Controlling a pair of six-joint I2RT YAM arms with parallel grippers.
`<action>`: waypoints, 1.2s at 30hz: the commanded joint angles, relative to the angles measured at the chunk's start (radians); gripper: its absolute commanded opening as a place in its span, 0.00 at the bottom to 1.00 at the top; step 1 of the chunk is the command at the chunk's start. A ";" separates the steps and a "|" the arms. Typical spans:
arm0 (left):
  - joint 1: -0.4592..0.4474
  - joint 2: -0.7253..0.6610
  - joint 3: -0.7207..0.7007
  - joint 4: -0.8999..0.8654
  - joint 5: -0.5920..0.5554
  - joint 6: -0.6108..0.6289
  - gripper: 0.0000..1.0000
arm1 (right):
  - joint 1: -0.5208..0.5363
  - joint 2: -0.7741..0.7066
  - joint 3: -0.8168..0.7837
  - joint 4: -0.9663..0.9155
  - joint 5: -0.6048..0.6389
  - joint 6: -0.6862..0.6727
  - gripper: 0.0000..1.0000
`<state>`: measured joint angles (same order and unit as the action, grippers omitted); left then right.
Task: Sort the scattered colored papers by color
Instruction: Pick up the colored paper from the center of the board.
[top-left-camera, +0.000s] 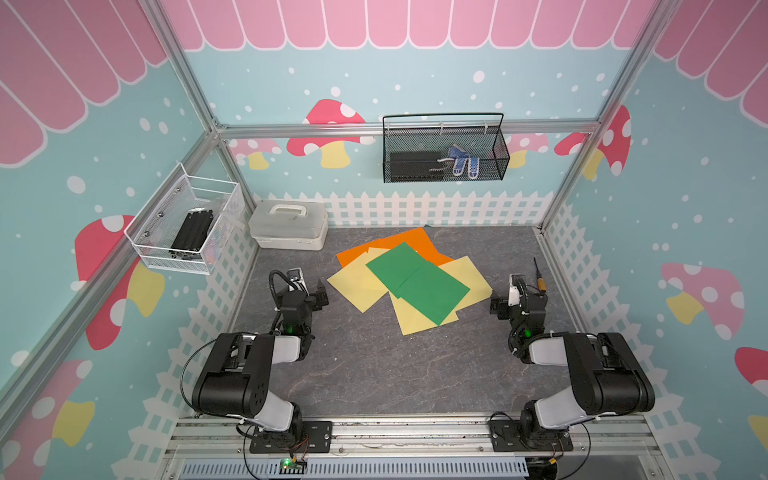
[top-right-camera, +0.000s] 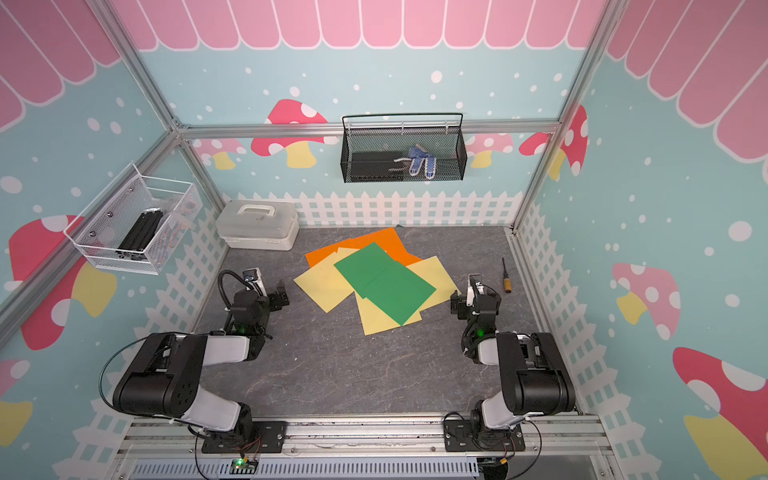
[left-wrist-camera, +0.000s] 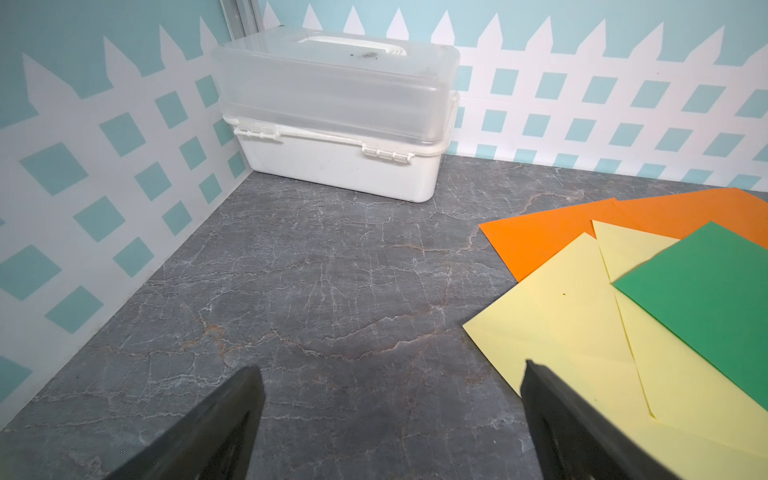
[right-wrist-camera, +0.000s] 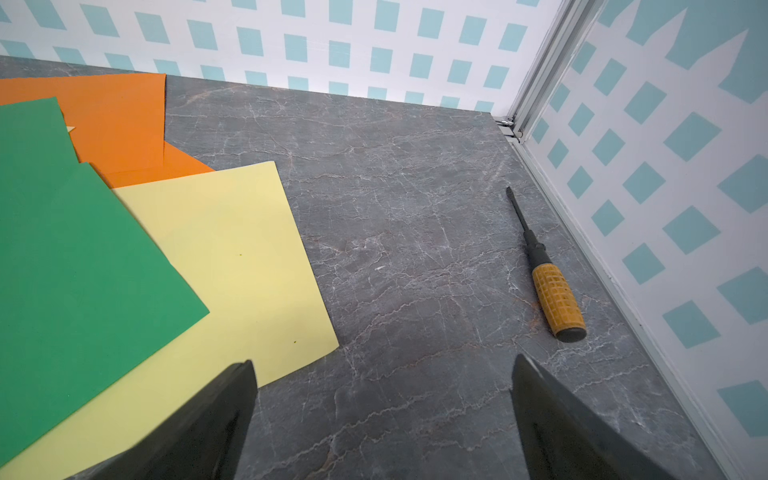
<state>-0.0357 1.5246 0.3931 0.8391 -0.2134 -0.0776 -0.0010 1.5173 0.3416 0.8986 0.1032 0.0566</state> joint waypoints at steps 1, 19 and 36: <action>-0.006 0.008 0.006 0.025 -0.017 0.021 0.99 | -0.005 -0.002 0.008 0.028 -0.005 -0.018 0.99; -0.006 0.009 0.007 0.021 -0.014 0.019 0.99 | -0.005 0.000 0.009 0.025 -0.005 -0.019 0.99; -0.027 -0.091 0.034 -0.109 -0.017 0.047 0.96 | -0.004 -0.027 -0.012 0.051 0.109 0.028 0.99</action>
<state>-0.0402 1.5066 0.3939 0.8116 -0.2138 -0.0685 -0.0010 1.5158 0.3405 0.9115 0.1402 0.0647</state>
